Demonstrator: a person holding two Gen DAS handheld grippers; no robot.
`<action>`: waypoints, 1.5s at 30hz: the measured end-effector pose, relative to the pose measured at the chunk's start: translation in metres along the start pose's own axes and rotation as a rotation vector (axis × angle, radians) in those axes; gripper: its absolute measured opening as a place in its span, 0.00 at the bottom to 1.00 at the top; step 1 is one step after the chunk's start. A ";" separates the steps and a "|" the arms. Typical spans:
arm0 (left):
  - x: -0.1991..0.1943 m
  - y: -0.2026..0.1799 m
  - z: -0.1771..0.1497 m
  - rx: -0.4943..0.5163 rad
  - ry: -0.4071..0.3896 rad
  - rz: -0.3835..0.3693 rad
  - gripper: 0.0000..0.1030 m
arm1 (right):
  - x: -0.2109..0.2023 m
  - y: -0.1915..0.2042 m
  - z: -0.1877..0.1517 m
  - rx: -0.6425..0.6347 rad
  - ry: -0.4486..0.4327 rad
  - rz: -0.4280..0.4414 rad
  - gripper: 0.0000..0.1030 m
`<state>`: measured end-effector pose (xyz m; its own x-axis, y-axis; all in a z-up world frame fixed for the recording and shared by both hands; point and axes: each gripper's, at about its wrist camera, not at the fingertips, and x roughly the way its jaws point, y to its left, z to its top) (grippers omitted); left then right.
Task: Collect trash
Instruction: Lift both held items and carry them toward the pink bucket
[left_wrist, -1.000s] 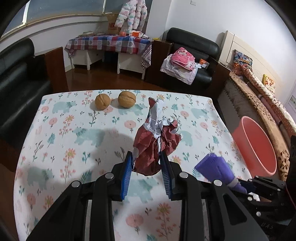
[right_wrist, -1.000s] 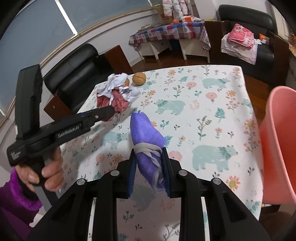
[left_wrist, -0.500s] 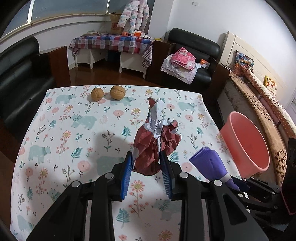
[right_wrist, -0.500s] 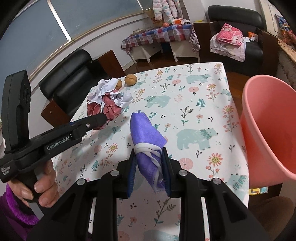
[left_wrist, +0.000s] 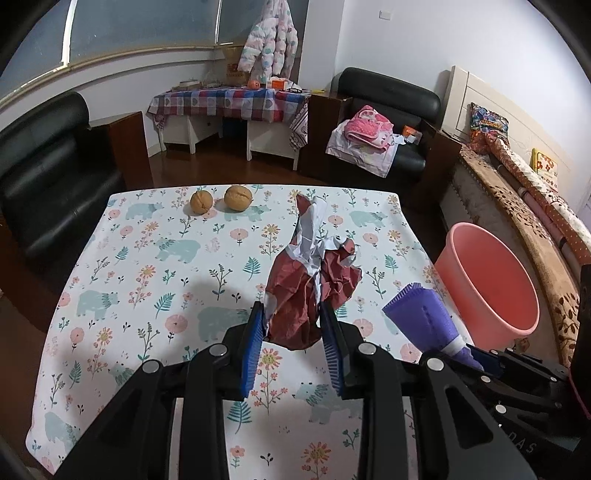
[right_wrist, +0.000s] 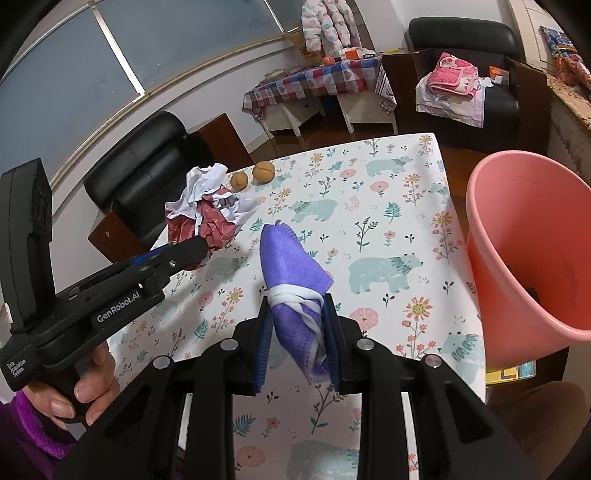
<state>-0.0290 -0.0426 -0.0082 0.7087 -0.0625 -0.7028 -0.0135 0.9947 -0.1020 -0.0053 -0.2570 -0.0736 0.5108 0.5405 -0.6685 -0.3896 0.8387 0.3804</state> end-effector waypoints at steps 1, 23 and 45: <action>-0.001 -0.001 0.000 0.001 -0.002 0.000 0.29 | -0.001 -0.001 -0.001 0.001 -0.002 0.001 0.26; -0.010 -0.029 -0.002 0.040 -0.011 -0.019 0.29 | -0.030 -0.008 -0.006 0.016 -0.071 -0.024 0.26; 0.010 -0.090 0.029 0.135 -0.041 -0.095 0.29 | -0.067 -0.057 0.010 0.089 -0.199 -0.161 0.26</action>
<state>-0.0002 -0.1302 0.0139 0.7305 -0.1561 -0.6648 0.1480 0.9866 -0.0690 -0.0099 -0.3405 -0.0437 0.7050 0.3948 -0.5891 -0.2266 0.9126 0.3403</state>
